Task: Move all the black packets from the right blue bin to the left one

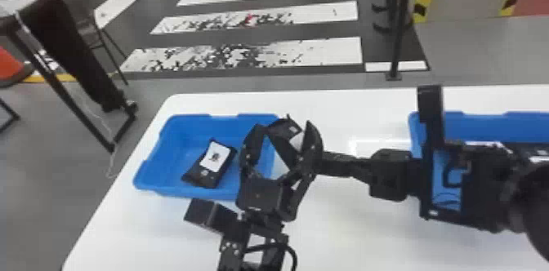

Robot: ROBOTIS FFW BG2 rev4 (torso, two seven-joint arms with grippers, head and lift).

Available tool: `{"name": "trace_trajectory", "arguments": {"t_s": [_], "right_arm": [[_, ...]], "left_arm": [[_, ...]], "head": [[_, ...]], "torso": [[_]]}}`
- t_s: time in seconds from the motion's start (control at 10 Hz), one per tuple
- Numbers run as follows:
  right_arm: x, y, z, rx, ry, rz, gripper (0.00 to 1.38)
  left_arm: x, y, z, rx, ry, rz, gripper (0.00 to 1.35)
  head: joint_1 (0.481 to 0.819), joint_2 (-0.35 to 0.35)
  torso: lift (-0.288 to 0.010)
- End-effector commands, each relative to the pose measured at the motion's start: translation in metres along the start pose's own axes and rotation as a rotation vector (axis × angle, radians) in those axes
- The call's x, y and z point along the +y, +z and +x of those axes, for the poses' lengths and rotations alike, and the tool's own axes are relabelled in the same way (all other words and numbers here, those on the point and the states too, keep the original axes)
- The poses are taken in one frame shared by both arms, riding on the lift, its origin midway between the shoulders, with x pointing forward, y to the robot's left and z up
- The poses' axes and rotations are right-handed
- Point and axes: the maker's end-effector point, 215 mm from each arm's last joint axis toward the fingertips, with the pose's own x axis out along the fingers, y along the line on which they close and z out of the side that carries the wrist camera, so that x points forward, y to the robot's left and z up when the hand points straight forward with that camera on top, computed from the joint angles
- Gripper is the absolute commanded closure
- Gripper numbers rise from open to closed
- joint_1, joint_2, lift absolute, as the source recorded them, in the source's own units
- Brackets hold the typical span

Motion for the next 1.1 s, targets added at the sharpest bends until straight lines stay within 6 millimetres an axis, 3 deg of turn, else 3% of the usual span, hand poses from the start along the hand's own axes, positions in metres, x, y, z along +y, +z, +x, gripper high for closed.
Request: {"name": "trace_trajectory", "arguments": {"t_s": [0.0, 0.1, 0.2, 0.4, 0.7, 0.8, 0.9, 1.0], "right_arm": [[0.006, 0.001, 0.002, 0.000, 0.012, -0.003, 1.16], [0.006, 0.000, 0.002, 0.000, 0.014, 0.001, 1.16], [0.007, 0.002, 0.002, -0.002, 0.019, -0.003, 1.16], [0.007, 0.007, 0.003, -0.020, 0.020, -0.010, 1.16], [-0.003, 0.014, 0.004, -0.081, 0.025, 0.006, 1.12], [-0.005, 0.022, 0.003, -0.122, 0.037, -0.005, 0.77], [-0.008, 0.024, 0.001, -0.146, 0.050, 0.009, 0.33], [-0.015, 0.024, -0.005, -0.164, 0.047, 0.032, 0.07]], "left_arm": [[0.005, -0.009, -0.002, 0.030, 0.012, -0.044, 0.41], [0.009, -0.015, -0.004, 0.049, 0.028, -0.070, 0.93], [0.013, -0.022, -0.005, 0.070, 0.043, -0.097, 1.13], [0.013, -0.031, -0.005, 0.100, 0.034, -0.128, 1.21], [0.011, -0.020, -0.003, 0.066, 0.015, -0.128, 1.21], [0.017, -0.012, 0.000, 0.043, 0.021, -0.109, 1.21], [0.036, -0.001, 0.008, 0.021, 0.042, -0.041, 1.21], [0.064, 0.006, 0.014, 0.004, 0.078, 0.068, 1.21]], "head": [[0.695, 0.254], [0.695, 0.258], [0.695, 0.262], [0.695, 0.264], [0.695, 0.258], [0.695, 0.258], [0.695, 0.260], [0.695, 0.269]], "torso": [[-0.168], [-0.168], [-0.168], [-0.168], [-0.168], [-0.168], [-0.168], [-0.168]]}}
